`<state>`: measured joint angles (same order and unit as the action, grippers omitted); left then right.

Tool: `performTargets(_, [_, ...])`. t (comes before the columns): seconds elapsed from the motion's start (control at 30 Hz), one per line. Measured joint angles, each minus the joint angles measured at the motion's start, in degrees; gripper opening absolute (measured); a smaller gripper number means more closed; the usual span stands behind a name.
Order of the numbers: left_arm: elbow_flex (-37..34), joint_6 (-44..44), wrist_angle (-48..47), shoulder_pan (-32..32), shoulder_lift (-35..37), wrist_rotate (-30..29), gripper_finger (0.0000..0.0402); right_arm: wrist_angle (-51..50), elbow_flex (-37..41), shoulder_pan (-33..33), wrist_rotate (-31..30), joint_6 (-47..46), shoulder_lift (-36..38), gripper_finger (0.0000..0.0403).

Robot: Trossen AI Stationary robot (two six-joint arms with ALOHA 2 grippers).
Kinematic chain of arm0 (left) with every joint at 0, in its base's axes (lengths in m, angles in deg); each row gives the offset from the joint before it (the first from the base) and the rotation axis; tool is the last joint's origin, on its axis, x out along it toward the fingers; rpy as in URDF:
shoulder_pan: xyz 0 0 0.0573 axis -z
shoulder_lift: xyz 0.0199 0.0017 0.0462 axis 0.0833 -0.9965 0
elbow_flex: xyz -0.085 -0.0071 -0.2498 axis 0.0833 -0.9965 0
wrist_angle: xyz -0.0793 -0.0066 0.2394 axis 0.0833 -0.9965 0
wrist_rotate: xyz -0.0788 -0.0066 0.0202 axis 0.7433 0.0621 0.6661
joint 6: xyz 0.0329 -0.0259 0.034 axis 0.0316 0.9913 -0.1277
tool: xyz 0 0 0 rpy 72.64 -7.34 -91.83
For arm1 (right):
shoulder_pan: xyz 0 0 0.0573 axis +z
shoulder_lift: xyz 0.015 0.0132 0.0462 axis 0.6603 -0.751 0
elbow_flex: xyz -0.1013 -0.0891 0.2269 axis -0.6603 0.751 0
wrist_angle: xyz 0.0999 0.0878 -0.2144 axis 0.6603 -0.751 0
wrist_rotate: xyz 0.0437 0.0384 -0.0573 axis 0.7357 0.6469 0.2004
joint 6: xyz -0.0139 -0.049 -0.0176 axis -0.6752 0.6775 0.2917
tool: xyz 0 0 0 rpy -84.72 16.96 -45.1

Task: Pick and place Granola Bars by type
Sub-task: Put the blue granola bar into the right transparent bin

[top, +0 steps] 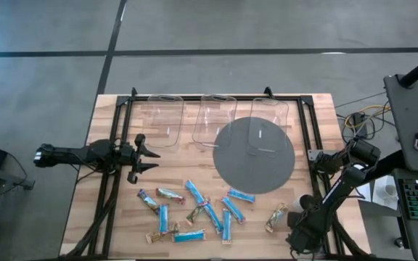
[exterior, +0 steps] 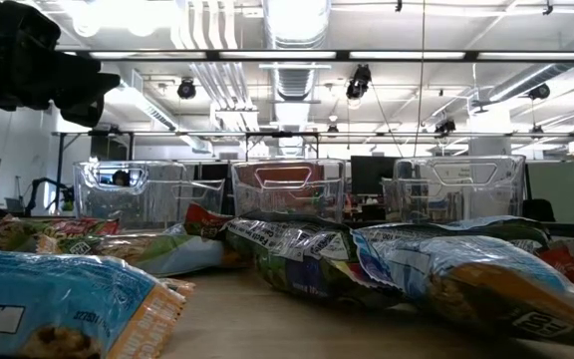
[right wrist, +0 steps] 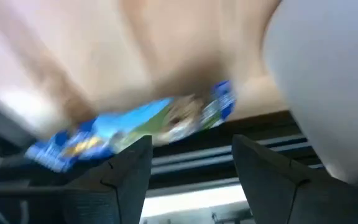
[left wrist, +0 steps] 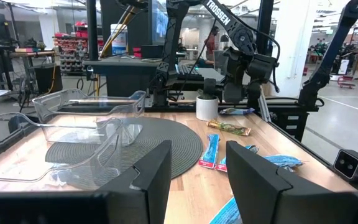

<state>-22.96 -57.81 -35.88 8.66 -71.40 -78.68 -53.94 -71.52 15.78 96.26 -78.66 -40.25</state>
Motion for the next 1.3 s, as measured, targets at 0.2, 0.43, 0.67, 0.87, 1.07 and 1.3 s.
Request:
performTargets(0.2, [0.0, 0.0, 0.0, 0.0, 0.0, 0.0, 0.0135, -6.4, -0.1, 0.0, -4.9, -4.8, 0.0, 0.0215])
performTargets(0.43, [0.0, 0.0, 0.0, 0.0, 0.0, 0.0, 0.0135, -12.7, -4.1, 0.8, -7.4, -4.2, 0.9, 0.0215])
performTargets(0.67, [0.0, 0.0, 0.0, 0.0, 0.0, 0.0, 0.0135, -12.3, -10.2, 1.5, -4.3, 1.3, 2.0, 0.0215])
performTargets(0.87, [0.0, 0.0, 0.0, 0.0, 0.0, 0.0, 0.0135, -7.1, -10.9, 4.5, -0.3, 2.3, 2.0, 0.0215])
performTargets(1.07, [0.0, 0.0, 0.0, 0.0, 0.0, 0.0, 0.0135, -0.6, -8.9, 7.6, 1.0, 1.5, 1.4, 0.0215])
performTargets(1.3, [0.0, 0.0, 0.0, 0.0, 0.0, 0.0, 0.0135, 3.3, -6.2, 7.8, 0.9, 0.3, 1.4, 0.0214])
